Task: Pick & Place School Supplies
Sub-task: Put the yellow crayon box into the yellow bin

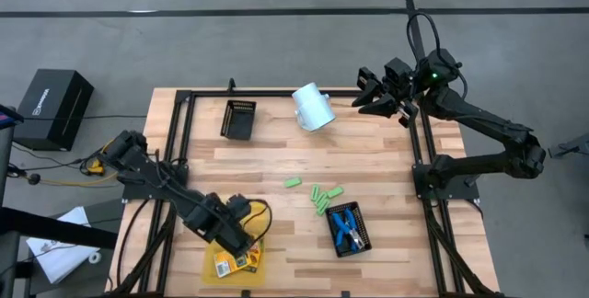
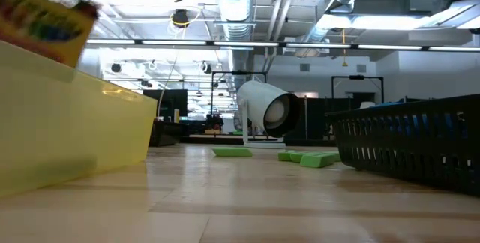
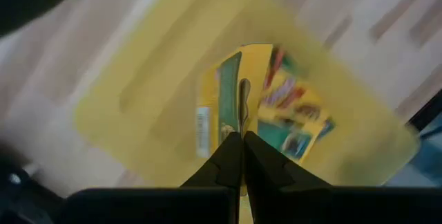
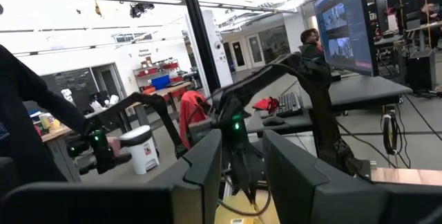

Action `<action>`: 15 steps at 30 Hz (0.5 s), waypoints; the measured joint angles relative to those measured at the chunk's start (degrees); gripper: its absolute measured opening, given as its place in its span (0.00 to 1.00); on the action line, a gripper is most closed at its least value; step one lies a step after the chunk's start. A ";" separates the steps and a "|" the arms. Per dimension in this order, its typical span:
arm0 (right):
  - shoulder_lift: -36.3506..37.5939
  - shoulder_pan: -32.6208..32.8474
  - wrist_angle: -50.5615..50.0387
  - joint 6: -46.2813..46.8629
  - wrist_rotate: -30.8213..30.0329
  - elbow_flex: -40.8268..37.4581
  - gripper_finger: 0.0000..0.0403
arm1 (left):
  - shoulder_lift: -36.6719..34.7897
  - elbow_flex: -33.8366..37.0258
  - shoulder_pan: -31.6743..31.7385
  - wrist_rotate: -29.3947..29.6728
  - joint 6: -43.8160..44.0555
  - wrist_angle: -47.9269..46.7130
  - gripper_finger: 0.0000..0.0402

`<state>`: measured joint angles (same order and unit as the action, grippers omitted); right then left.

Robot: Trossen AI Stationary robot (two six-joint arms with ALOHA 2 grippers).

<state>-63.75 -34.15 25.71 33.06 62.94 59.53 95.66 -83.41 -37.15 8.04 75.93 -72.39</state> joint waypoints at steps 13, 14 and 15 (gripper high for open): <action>0.00 0.02 -0.02 1.46 0.02 0.00 0.25 | 0.04 6.60 -0.04 -6.41 1.51 8.25 0.24; 0.00 0.02 -0.02 1.46 0.02 0.00 0.25 | 0.04 6.60 -0.04 -6.41 1.52 8.49 0.28; 0.00 0.02 -0.02 1.46 0.02 0.00 0.25 | 0.04 6.60 -0.04 -6.41 1.52 8.60 0.32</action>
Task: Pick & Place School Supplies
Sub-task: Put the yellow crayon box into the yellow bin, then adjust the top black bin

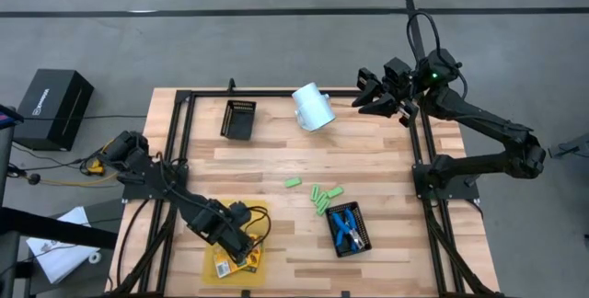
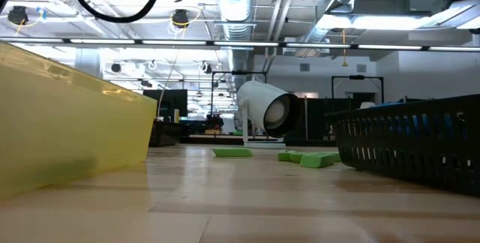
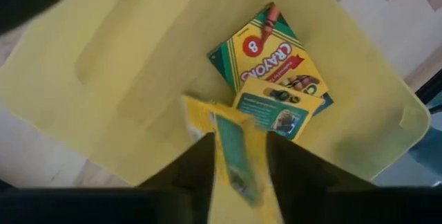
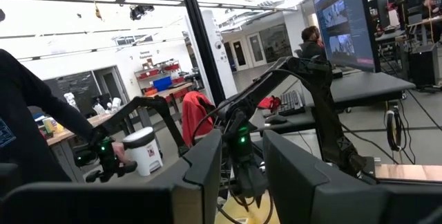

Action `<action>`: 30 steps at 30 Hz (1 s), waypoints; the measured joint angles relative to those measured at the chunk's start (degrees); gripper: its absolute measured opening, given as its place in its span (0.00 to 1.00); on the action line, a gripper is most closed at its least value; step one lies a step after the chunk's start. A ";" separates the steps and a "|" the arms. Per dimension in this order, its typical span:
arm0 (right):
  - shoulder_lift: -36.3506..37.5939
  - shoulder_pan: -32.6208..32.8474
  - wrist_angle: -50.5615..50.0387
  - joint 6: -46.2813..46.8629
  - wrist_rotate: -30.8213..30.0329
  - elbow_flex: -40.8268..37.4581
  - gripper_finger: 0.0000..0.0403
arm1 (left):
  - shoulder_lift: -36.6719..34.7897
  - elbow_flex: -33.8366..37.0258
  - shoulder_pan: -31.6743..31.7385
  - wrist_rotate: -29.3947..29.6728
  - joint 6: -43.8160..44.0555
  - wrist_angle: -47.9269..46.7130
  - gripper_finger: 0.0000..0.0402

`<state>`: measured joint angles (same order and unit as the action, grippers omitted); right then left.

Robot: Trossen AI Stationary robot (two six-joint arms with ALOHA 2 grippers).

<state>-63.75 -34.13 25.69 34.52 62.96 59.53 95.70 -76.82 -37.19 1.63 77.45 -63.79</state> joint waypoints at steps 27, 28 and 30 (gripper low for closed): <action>-0.31 -0.02 0.59 -0.65 0.15 -0.02 0.25 | -15.80 0.00 22.85 17.57 -18.00 3.88 0.46; -0.36 -0.02 0.44 -0.63 0.13 -0.02 0.25 | -15.33 0.00 24.95 17.50 -21.32 5.25 0.46; -0.35 -0.03 0.53 -0.63 -0.01 -0.02 0.25 | -14.27 0.00 28.97 17.01 -27.67 8.26 0.46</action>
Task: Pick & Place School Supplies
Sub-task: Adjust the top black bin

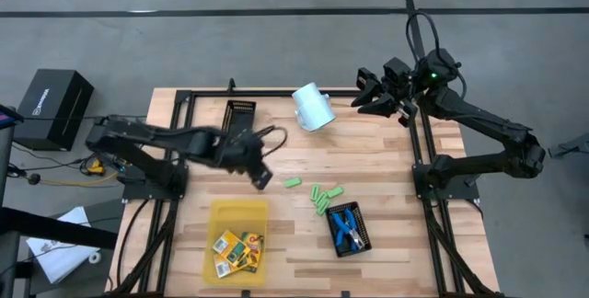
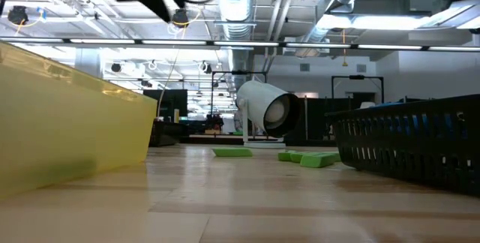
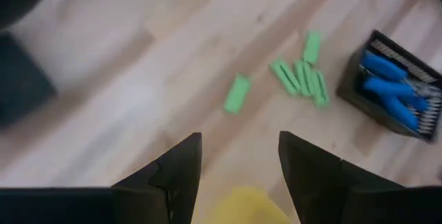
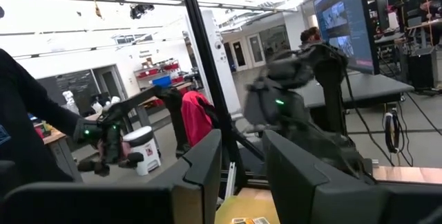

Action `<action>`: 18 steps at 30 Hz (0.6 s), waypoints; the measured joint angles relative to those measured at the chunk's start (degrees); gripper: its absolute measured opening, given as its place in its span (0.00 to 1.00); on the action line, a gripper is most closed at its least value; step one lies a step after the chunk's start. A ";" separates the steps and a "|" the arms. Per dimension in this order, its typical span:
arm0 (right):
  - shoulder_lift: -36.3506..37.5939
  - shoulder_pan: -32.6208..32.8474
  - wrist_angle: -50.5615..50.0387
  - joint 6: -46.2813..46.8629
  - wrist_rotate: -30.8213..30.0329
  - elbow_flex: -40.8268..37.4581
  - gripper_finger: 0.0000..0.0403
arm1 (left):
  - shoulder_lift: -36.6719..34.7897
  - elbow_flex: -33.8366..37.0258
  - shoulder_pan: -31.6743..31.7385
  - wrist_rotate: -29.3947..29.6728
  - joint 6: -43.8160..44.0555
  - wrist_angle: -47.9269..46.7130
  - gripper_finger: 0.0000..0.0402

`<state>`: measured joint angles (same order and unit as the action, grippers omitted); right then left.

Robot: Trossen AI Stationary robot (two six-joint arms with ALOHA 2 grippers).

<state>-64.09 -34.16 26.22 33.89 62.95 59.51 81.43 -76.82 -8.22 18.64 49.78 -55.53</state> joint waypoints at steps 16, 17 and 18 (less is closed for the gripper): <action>0.02 -4.32 -0.03 4.97 -3.25 0.00 0.25 | 17.95 0.00 14.49 -17.16 -34.56 9.68 0.46; 0.02 -4.50 -0.02 5.11 -3.25 0.00 0.25 | 18.91 0.00 14.22 -18.40 -34.60 9.76 0.46; 0.02 -4.69 -0.03 5.13 -3.25 0.00 0.25 | 19.78 0.00 13.96 -19.63 -34.52 10.00 0.46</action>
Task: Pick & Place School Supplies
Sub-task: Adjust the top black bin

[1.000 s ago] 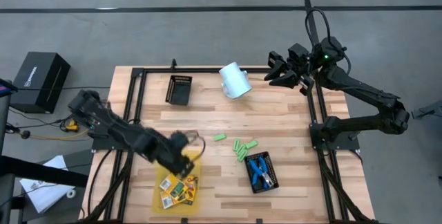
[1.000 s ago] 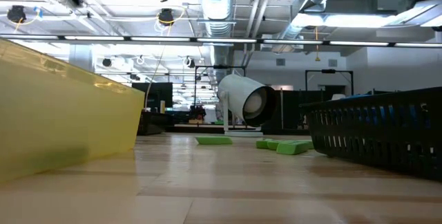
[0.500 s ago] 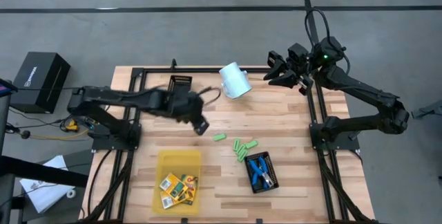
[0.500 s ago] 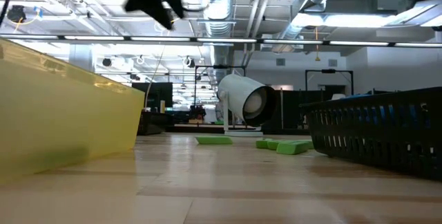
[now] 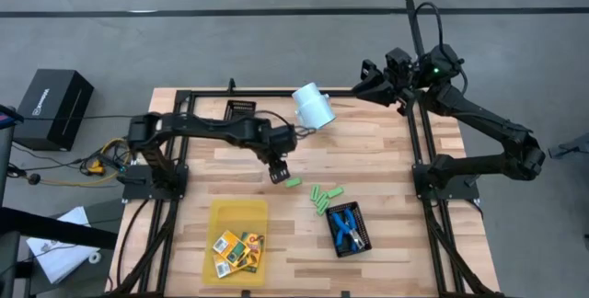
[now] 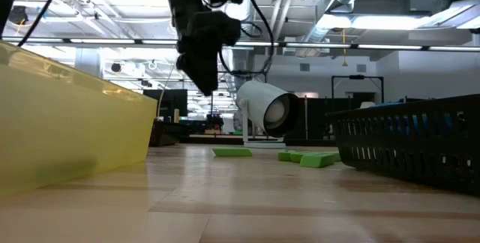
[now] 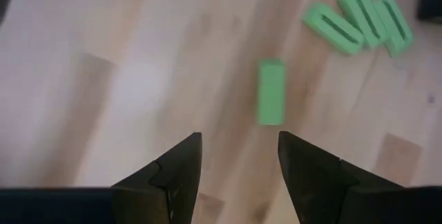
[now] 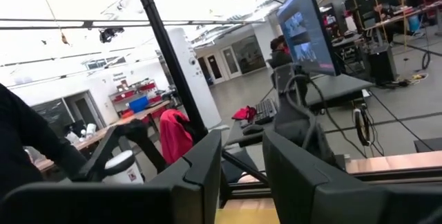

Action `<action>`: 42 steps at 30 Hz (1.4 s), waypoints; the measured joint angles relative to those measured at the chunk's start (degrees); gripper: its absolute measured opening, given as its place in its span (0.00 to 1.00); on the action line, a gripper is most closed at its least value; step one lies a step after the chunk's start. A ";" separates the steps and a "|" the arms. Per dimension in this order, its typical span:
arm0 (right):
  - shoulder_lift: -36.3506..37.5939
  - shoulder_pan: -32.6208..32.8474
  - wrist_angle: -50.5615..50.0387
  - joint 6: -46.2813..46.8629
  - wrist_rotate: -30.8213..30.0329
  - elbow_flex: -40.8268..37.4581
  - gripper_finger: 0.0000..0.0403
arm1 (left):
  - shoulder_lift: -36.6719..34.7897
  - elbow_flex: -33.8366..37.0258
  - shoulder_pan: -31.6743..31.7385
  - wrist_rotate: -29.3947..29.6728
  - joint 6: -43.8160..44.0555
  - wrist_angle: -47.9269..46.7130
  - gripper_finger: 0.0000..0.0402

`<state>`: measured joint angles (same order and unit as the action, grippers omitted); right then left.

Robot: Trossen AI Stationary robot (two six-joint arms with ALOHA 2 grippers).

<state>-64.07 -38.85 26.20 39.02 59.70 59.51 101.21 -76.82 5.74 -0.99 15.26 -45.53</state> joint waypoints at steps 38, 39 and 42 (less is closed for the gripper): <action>0.00 0.19 0.00 -1.50 1.95 0.00 0.25 | -10.03 2.90 22.24 14.04 2.96 -6.16 0.34; 0.00 0.19 0.00 -1.50 1.95 0.00 0.25 | -10.01 3.72 23.15 13.89 2.77 -6.20 0.34; 0.00 0.19 0.00 -1.50 1.95 0.00 0.25 | -9.99 6.18 24.98 13.52 1.39 -6.01 0.31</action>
<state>-64.07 -38.65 26.20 37.52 61.65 59.51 91.22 -70.64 30.72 12.53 16.65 -51.54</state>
